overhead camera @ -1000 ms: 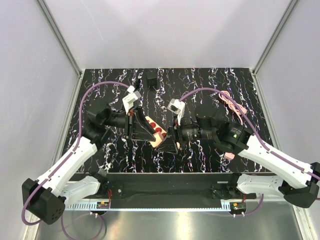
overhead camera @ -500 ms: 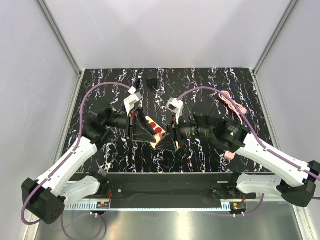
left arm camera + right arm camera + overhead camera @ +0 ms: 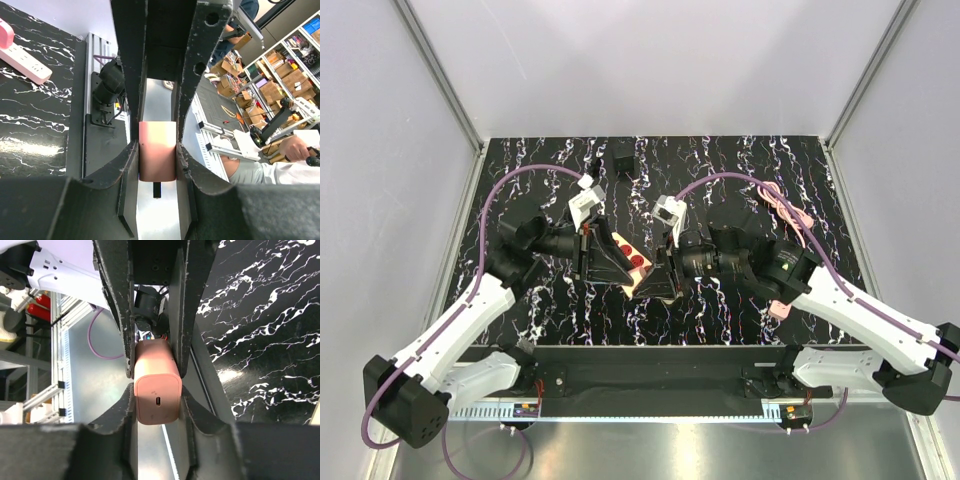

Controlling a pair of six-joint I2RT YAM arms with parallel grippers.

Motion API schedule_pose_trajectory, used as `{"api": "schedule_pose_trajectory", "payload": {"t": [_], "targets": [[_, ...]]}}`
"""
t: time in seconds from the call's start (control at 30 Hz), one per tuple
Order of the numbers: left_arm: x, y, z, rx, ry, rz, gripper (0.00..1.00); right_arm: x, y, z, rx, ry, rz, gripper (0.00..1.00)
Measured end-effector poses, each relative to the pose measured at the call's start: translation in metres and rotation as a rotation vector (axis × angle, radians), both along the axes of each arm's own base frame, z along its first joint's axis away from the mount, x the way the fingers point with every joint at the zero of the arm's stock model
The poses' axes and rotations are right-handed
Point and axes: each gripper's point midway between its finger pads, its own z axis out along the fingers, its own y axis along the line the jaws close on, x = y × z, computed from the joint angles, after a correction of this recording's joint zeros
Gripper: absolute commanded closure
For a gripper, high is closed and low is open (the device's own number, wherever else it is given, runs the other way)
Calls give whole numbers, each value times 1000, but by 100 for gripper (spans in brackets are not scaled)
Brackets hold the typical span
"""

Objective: Insert the plug

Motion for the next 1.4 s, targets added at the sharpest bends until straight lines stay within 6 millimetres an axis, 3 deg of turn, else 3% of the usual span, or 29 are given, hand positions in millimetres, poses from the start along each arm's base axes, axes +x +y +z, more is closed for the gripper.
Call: {"api": "schedule_pose_trajectory", "payload": {"t": [0.03, 0.07, 0.1, 0.13, 0.27, 0.4, 0.57, 0.63, 0.7, 0.8, 0.9, 1.1, 1.23, 1.4], "targets": [[0, 0, 0, -1, -2, -1, 86, 0, 0, 0, 1, -1, 1, 100], [0, 0, 0, -2, -5, 2, 64, 0, 0, 1, 2, -2, 0, 100], [1, -1, 0, -2, -9, 6, 14, 0, -1, 1, 1, -3, -1, 100], [3, -1, 0, 0, -17, 17, 1, 1, -1, 1, 1, -4, -3, 100], [27, -5, 0, 50, 27, 141, 1, 13, -9, -6, -40, -38, -57, 100], [77, 11, -10, 108, 95, 382, 1, 35, -20, -42, -231, -55, -129, 100], [152, 71, -55, 258, 245, 823, 1, 78, -27, -124, -614, -69, -184, 100], [162, 89, -69, 307, 268, 931, 1, 85, -38, -165, -777, -55, -173, 100], [163, 106, -81, 355, 272, 1030, 1, 89, -48, -195, -902, -38, -159, 100], [157, 126, -85, 383, 230, 1161, 1, 93, -59, -226, -1023, -16, -143, 100], [150, 146, -81, 383, 170, 1277, 1, 96, -62, -240, -1074, -16, -139, 100], [149, 170, -89, 413, 115, 1415, 1, 109, -61, -242, -1062, -43, -159, 100], [149, 178, -106, 463, 128, 1446, 1, 117, -61, -241, -1049, -52, -172, 100], [150, 181, -109, 479, 125, 1459, 1, 122, -61, -243, -1043, -56, -177, 100]]}}
